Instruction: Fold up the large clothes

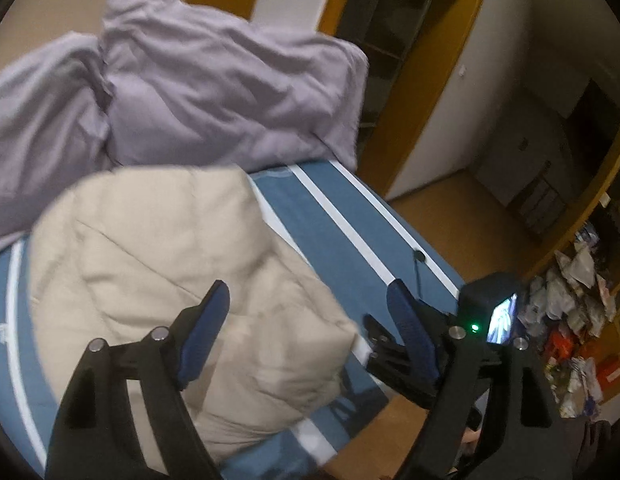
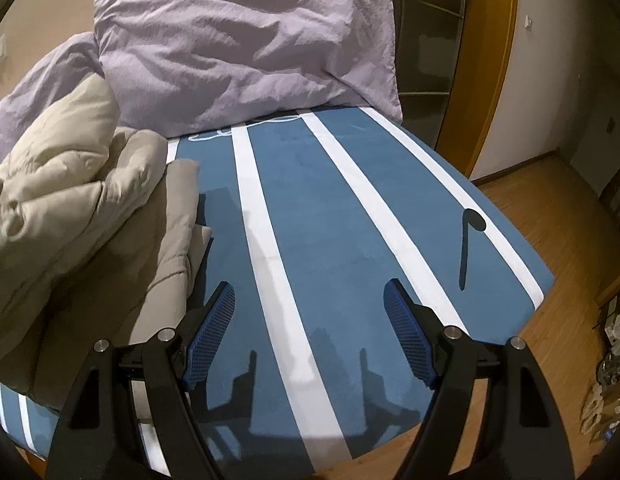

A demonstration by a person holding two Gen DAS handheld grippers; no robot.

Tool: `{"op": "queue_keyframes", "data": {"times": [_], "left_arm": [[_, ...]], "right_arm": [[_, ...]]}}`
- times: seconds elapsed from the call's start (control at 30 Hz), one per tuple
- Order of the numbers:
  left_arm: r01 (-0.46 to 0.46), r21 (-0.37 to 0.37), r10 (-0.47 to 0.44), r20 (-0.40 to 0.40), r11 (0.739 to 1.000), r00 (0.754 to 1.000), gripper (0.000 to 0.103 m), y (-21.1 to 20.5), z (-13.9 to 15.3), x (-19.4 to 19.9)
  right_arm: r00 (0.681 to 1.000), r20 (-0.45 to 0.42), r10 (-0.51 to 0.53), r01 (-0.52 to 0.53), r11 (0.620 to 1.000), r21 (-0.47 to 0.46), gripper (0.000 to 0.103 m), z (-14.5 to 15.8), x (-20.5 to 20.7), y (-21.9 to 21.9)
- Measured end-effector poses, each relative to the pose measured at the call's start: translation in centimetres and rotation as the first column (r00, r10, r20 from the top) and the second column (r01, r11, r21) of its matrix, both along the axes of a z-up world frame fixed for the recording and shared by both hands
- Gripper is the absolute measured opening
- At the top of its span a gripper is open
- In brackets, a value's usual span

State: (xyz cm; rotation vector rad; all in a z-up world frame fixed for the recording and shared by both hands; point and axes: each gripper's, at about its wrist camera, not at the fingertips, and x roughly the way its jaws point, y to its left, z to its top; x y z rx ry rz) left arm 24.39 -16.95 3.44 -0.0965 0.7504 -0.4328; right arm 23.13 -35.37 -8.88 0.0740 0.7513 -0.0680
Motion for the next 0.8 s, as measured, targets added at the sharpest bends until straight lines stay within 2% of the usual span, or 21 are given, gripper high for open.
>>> {"op": "queue_keyframes", "data": {"times": [0.23, 0.4, 0.53, 0.67, 0.8], "left_arm": [[-0.175, 0.063, 0.173, 0.041, 0.983, 0.984, 0.082, 5.4, 1.2, 1.0], [-0.322, 0.113, 0.319, 0.039, 0.94, 0.947, 0.082, 10.5, 0.4, 2.1], [-0.402, 0.146, 0.403, 0.027, 0.904, 0.915, 0.082, 13.7, -0.6, 2.6], [-0.43, 0.154, 0.437, -0.019, 0.89, 0.899, 0.082, 15.3, -2.1, 3.1], [-0.415, 0.156, 0.43, -0.077, 0.897, 0.9, 0.081, 14.8, -4.6, 3.4]], "right_arm": [[1.0, 0.017, 0.013, -0.013, 1.0, 0.018, 0.078, 0.7, 0.3, 0.5], [0.999, 0.023, 0.026, -0.027, 0.999, 0.025, 0.078, 0.9, 0.6, 1.0], [0.999, 0.021, 0.026, -0.027, 0.999, 0.034, 0.078, 1.0, 0.7, 1.1], [0.999, 0.027, 0.022, -0.023, 0.999, 0.044, 0.078, 1.4, 0.7, 1.2], [0.999, 0.05, 0.018, -0.021, 0.998, 0.065, 0.078, 2.7, 0.6, 1.1]]}}
